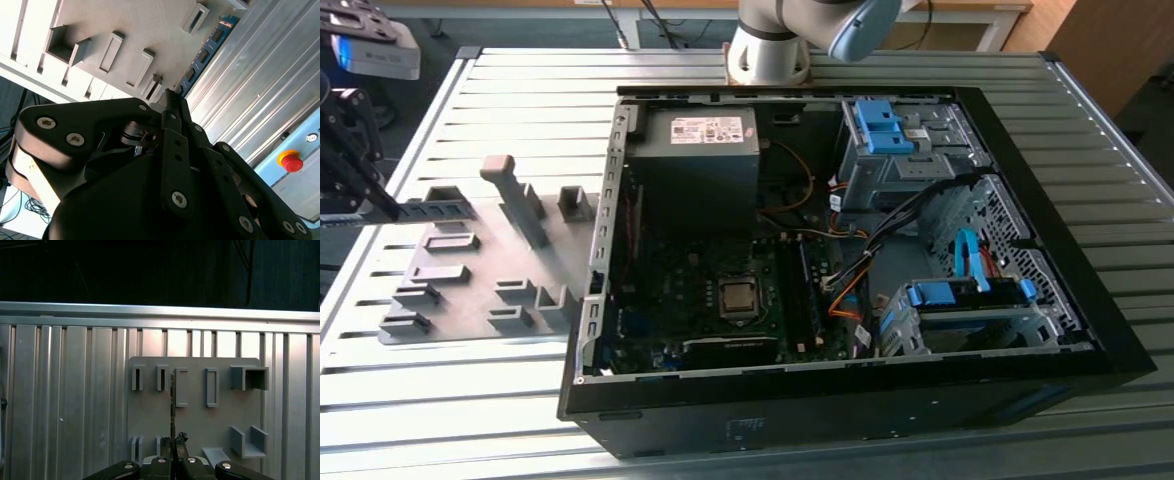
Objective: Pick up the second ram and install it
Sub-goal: 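Pick up the second ram and move it above second insertion slot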
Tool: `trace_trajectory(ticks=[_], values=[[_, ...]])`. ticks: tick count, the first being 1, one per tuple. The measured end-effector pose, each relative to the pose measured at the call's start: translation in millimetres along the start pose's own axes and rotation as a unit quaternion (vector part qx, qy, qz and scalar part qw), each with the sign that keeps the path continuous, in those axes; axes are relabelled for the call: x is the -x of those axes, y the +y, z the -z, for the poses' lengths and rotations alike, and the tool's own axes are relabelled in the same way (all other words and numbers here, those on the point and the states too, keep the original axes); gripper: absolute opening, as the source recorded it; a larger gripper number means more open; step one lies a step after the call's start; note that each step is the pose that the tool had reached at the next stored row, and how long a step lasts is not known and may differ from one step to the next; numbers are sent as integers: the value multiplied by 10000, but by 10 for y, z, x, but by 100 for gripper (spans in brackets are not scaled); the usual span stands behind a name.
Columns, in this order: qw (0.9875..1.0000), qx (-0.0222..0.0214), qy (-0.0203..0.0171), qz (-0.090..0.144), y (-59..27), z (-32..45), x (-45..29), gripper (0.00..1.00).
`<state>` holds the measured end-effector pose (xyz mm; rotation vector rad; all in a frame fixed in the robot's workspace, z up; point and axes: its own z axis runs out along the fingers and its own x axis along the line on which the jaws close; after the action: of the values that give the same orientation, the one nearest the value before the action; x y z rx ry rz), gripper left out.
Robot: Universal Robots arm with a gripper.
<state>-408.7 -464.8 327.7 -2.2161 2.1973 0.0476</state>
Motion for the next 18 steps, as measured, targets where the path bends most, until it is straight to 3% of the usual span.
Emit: trace_trajectory(ticks=[18], values=[[10000,0,0,0,1,92,4,14]])
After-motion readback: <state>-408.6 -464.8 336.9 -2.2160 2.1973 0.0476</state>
